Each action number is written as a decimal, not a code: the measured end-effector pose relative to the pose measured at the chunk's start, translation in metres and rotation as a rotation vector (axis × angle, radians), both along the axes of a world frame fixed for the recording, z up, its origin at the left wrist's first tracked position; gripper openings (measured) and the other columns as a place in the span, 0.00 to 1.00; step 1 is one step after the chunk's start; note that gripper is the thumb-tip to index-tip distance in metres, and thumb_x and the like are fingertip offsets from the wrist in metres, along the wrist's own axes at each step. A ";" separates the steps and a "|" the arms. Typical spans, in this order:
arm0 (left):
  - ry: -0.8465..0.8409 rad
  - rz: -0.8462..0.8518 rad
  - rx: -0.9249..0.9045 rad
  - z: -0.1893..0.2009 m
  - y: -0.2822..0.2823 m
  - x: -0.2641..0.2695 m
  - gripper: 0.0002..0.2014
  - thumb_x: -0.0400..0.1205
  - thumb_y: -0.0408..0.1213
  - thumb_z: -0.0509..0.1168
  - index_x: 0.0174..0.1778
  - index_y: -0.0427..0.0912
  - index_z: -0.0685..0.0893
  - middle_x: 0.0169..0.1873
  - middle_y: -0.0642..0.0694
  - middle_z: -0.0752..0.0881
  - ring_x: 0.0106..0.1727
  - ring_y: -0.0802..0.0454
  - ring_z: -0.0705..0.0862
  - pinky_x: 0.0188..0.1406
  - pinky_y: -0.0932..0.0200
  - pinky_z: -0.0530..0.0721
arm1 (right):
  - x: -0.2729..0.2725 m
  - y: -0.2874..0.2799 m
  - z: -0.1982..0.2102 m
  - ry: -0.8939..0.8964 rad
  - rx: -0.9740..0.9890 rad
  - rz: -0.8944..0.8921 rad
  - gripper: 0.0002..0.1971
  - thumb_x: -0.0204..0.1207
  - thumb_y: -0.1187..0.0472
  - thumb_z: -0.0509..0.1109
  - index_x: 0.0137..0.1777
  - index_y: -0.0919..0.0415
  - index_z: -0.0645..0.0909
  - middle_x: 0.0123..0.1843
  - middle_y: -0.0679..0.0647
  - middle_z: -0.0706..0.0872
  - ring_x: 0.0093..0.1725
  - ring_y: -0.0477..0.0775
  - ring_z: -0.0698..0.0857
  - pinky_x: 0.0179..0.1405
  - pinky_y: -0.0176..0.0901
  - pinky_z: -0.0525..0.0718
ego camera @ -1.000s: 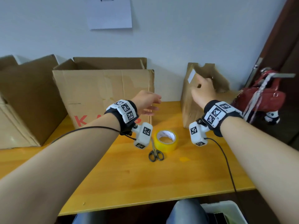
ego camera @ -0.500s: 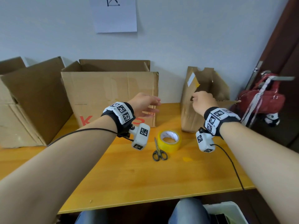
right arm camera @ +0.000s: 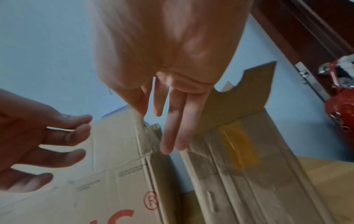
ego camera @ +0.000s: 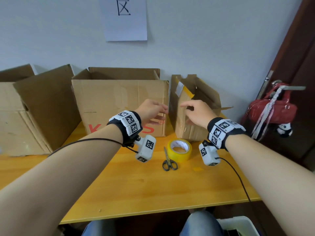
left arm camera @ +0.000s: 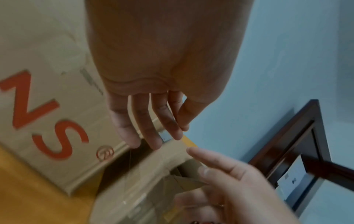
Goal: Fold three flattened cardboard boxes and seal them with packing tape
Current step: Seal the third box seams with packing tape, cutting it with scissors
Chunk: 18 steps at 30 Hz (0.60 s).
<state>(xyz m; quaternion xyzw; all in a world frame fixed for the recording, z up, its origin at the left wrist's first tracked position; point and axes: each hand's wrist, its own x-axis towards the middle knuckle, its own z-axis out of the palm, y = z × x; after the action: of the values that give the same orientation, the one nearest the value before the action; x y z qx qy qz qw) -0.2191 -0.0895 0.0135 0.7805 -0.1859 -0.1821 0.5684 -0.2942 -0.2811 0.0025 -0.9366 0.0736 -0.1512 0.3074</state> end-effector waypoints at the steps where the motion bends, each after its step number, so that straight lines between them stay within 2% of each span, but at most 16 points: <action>1: -0.065 0.025 0.016 0.004 0.006 0.002 0.08 0.86 0.30 0.63 0.51 0.43 0.87 0.48 0.47 0.91 0.44 0.50 0.90 0.42 0.51 0.90 | 0.001 0.008 0.006 -0.007 0.016 0.019 0.21 0.85 0.67 0.57 0.70 0.48 0.84 0.74 0.50 0.81 0.36 0.48 0.92 0.40 0.48 0.92; 2: -0.133 0.055 0.030 0.009 0.015 0.004 0.07 0.86 0.31 0.64 0.50 0.44 0.87 0.48 0.47 0.91 0.44 0.51 0.90 0.43 0.51 0.90 | 0.003 0.017 0.013 -0.010 0.032 0.042 0.21 0.86 0.67 0.57 0.69 0.49 0.84 0.74 0.50 0.81 0.35 0.47 0.92 0.37 0.47 0.92; 5: -0.301 0.169 0.063 0.027 0.049 0.015 0.07 0.85 0.31 0.64 0.48 0.46 0.86 0.47 0.51 0.90 0.44 0.54 0.89 0.45 0.52 0.89 | 0.013 0.045 0.032 -0.021 0.048 0.097 0.18 0.87 0.63 0.58 0.68 0.48 0.84 0.71 0.51 0.83 0.37 0.49 0.93 0.38 0.50 0.93; 8: -0.456 0.311 0.074 0.046 0.092 0.028 0.08 0.84 0.31 0.64 0.49 0.47 0.87 0.45 0.52 0.90 0.47 0.53 0.89 0.40 0.59 0.84 | 0.029 0.071 0.046 0.028 -0.015 0.076 0.19 0.87 0.60 0.57 0.74 0.48 0.78 0.67 0.51 0.85 0.40 0.52 0.92 0.38 0.48 0.92; 10: -0.539 0.395 0.116 0.059 0.119 0.039 0.08 0.83 0.33 0.64 0.49 0.49 0.88 0.46 0.53 0.89 0.49 0.53 0.87 0.43 0.61 0.81 | 0.041 0.084 0.054 0.067 -0.030 0.053 0.22 0.86 0.61 0.58 0.79 0.52 0.75 0.70 0.52 0.83 0.42 0.54 0.91 0.41 0.48 0.91; 12: -0.585 0.462 0.206 0.069 0.150 0.052 0.09 0.83 0.35 0.64 0.55 0.49 0.86 0.52 0.52 0.87 0.54 0.52 0.84 0.55 0.57 0.82 | 0.052 0.100 0.060 0.075 -0.024 0.049 0.22 0.86 0.62 0.61 0.80 0.54 0.74 0.70 0.54 0.83 0.42 0.54 0.90 0.45 0.48 0.90; 14: -0.606 0.552 0.328 0.075 0.183 0.066 0.15 0.81 0.36 0.64 0.63 0.47 0.82 0.58 0.49 0.83 0.62 0.47 0.81 0.66 0.49 0.80 | 0.064 0.117 0.065 0.062 -0.027 0.060 0.21 0.85 0.61 0.63 0.77 0.55 0.77 0.67 0.53 0.85 0.44 0.53 0.90 0.41 0.44 0.88; 16: -0.605 0.654 0.501 0.079 0.213 0.078 0.21 0.80 0.38 0.64 0.70 0.45 0.76 0.67 0.40 0.77 0.71 0.36 0.74 0.70 0.38 0.76 | 0.076 0.132 0.068 0.059 -0.026 0.066 0.19 0.84 0.60 0.65 0.75 0.53 0.79 0.66 0.51 0.86 0.47 0.52 0.90 0.41 0.41 0.83; 18: -0.571 0.732 0.675 0.081 0.236 0.087 0.26 0.80 0.40 0.65 0.75 0.43 0.70 0.72 0.35 0.70 0.75 0.30 0.66 0.71 0.33 0.73 | 0.084 0.143 0.068 0.061 -0.008 0.067 0.19 0.84 0.60 0.66 0.74 0.53 0.79 0.69 0.51 0.84 0.58 0.53 0.87 0.49 0.41 0.81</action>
<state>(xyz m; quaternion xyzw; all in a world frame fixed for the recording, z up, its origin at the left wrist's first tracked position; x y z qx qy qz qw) -0.1322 0.1461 0.0949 0.9505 0.0189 0.1955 0.2408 -0.2098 -0.1386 0.0701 -0.9439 0.0509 -0.1127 0.3061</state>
